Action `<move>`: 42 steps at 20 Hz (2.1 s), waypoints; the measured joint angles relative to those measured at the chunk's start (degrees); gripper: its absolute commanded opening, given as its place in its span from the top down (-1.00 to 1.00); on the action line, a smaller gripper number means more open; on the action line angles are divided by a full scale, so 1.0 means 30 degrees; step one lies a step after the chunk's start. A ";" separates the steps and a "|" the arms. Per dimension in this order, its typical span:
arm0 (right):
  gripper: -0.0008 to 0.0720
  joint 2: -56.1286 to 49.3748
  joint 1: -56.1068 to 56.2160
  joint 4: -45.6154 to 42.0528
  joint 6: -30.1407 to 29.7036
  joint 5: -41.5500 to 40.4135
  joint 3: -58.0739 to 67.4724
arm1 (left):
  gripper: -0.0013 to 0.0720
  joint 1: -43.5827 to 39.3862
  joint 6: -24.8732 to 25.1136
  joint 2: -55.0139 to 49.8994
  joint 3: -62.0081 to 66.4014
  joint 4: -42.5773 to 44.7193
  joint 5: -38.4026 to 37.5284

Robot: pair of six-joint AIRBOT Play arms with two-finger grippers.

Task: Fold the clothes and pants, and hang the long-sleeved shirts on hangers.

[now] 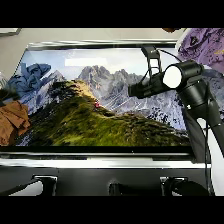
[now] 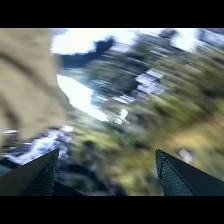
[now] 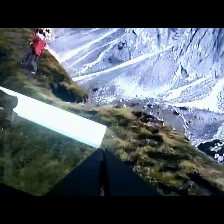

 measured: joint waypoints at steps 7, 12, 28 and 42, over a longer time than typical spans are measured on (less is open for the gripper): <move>0.86 0.0000 0.0000 0.0044 0.0000 0.1639 0.0000 | -1.00 0.4918 -0.0750 -0.0984 -0.4197 -0.0138 0.5515; 0.73 0.0000 0.0000 0.0058 0.0444 0.2441 0.0000 | -1.00 0.6018 -0.0838 -0.3249 -0.5195 -0.0576 0.8531; 0.72 0.0007 0.0000 -0.1297 0.0699 0.2688 0.0000 | 0.93 -0.1661 -0.1151 -0.0095 -0.5173 -0.6404 0.6397; -0.19 0.0000 -0.0452 -0.5384 -0.0976 0.4801 0.0000 | -0.73 -1.5446 -0.4838 -0.2936 -0.5151 -1.2917 1.2582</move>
